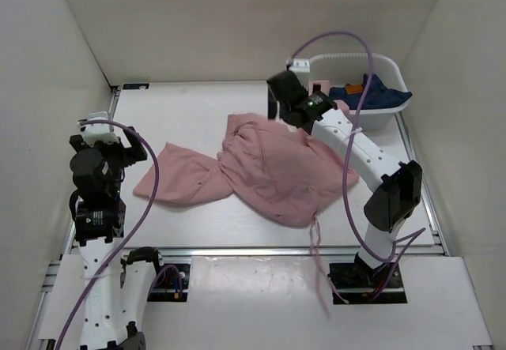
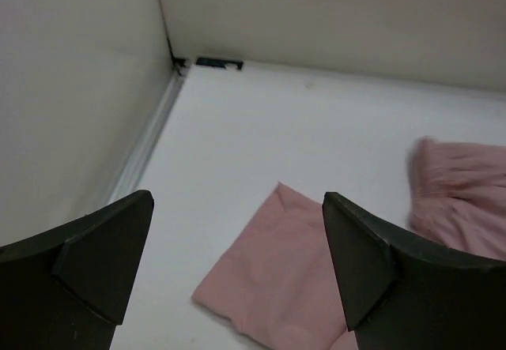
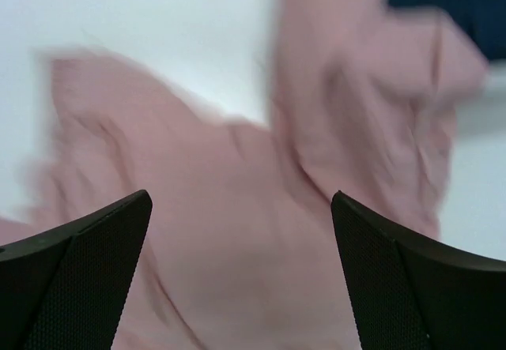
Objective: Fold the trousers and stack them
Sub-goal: Move the trousers to the center of the board, then flatten the trousers out
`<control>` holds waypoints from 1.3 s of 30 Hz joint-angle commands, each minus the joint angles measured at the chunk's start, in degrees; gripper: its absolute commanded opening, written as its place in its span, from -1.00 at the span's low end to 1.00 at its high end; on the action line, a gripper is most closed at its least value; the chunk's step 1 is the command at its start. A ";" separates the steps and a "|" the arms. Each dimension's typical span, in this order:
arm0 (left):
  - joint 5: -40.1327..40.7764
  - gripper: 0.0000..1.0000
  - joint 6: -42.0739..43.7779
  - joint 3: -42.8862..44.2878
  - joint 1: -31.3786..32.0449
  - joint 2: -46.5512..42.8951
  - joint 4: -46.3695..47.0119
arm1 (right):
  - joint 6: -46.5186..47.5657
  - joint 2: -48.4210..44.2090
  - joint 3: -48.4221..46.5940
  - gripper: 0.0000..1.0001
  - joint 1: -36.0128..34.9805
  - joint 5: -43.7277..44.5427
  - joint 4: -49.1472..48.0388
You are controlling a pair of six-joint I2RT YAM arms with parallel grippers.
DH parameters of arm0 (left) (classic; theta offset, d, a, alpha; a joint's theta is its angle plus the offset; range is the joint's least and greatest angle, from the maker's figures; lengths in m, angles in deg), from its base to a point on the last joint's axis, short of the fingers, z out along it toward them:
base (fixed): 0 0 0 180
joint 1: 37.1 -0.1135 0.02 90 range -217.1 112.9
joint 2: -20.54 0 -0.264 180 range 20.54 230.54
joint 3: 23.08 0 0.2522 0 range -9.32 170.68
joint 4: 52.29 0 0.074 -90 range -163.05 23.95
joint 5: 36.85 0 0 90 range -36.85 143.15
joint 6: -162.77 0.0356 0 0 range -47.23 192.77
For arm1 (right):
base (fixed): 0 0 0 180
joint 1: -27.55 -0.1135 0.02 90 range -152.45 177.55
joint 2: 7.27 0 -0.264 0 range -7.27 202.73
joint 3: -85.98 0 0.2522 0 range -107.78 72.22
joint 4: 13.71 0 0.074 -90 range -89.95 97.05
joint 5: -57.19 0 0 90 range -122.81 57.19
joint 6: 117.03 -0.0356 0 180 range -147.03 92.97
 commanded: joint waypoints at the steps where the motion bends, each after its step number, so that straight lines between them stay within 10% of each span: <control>1: -9.23 1.00 -0.03 1.03 -0.20 2.92 -9.30 | -7.12 -8.84 11.34 0.98 1.48 2.72 8.61; 6: -14.26 1.00 -0.03 -0.89 -0.20 11.77 -13.37 | 4.75 -13.18 23.88 0.98 2.01 -13.69 -2.21; 21: -16.91 1.00 -0.03 -10.21 2.78 37.73 -5.56 | -3.05 12.73 32.24 0.96 8.17 -25.13 -5.03; 25: -14.89 1.00 -0.03 -14.87 3.49 37.73 -3.53 | -1.49 15.90 28.39 0.01 6.84 -35.84 -4.86; 27: -13.48 1.00 -0.03 -15.92 3.49 36.77 -2.83 | 0.62 17.75 18.48 -0.89 4.66 -42.51 -0.49; 29: -12.95 1.00 -0.03 -15.93 2.27 34.67 -2.30 | 4.30 19.50 6.46 -1.00 2.81 -43.16 4.70; 31: -13.48 1.00 -0.03 -12.96 -3.41 31.69 -2.30 | 1.98 23.79 -43.63 -1.00 -0.09 -49.43 2.68; 35: -15.41 1.00 -0.03 -10.57 -9.43 27.89 -2.30 | -3.95 3.24 -25.72 -1.00 -2.46 -55.74 -39.34; 39: -15.41 1.00 -0.03 -7.85 -9.96 26.04 -3.70 | 8.88 1.15 -36.92 -1.00 -12.47 -55.97 -37.64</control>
